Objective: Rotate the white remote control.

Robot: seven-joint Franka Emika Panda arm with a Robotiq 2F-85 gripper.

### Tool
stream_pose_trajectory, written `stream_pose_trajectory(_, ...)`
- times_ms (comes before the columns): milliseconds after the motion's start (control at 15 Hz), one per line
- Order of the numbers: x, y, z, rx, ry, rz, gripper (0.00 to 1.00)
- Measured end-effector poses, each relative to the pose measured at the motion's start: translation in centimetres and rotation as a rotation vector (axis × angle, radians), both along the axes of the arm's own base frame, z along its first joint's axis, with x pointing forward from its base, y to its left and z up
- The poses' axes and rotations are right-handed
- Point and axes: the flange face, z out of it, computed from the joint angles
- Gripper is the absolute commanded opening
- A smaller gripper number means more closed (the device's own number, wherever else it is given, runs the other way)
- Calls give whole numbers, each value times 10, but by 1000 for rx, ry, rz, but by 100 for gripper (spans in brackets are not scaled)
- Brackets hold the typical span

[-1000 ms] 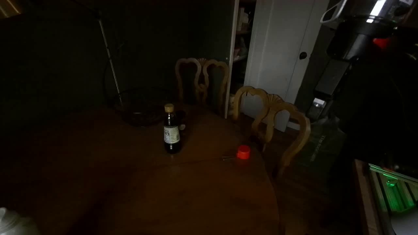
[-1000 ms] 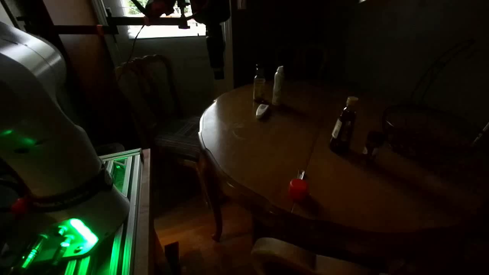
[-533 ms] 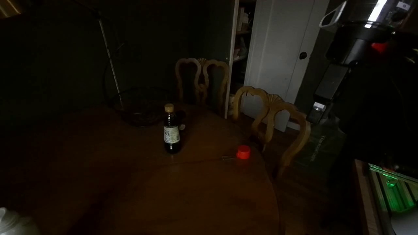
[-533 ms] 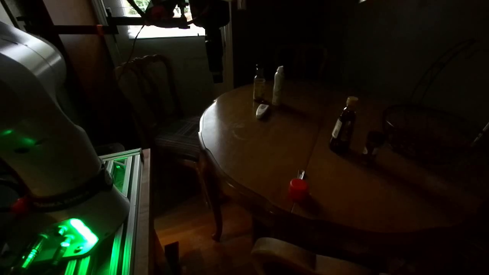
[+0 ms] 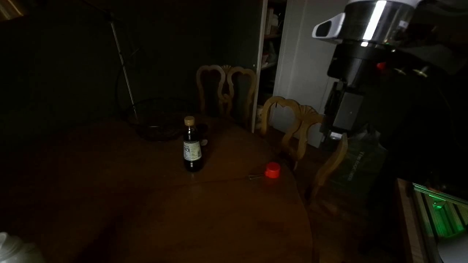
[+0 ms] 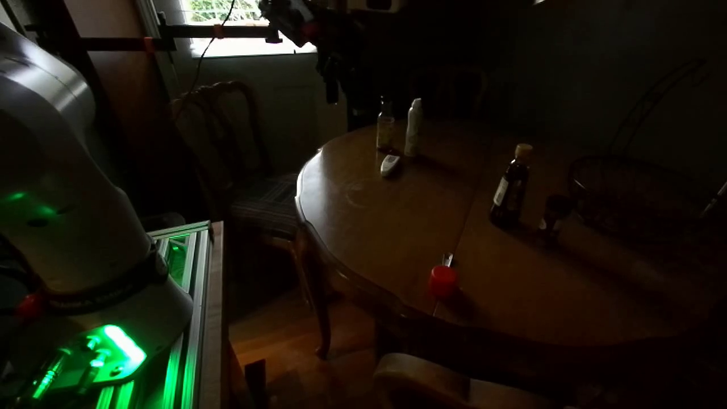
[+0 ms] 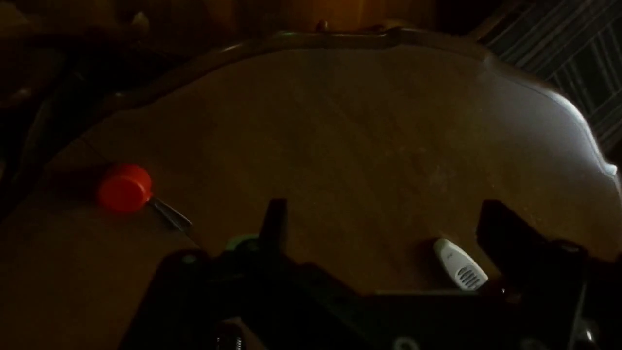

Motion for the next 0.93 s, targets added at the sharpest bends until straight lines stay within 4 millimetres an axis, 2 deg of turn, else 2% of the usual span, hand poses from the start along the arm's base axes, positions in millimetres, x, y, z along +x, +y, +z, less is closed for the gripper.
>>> stream_pose_trajectory(200,30,12,-21,-33,-9,159,100)
stream_pose_trajectory(333,46,30,-38,-43,-27,266,100)
stream_pose_trajectory(733,81,83,-100,-82,-120,580,100)
stream_pose_trajectory(933,96,103,-123,-89,-149,683,100)
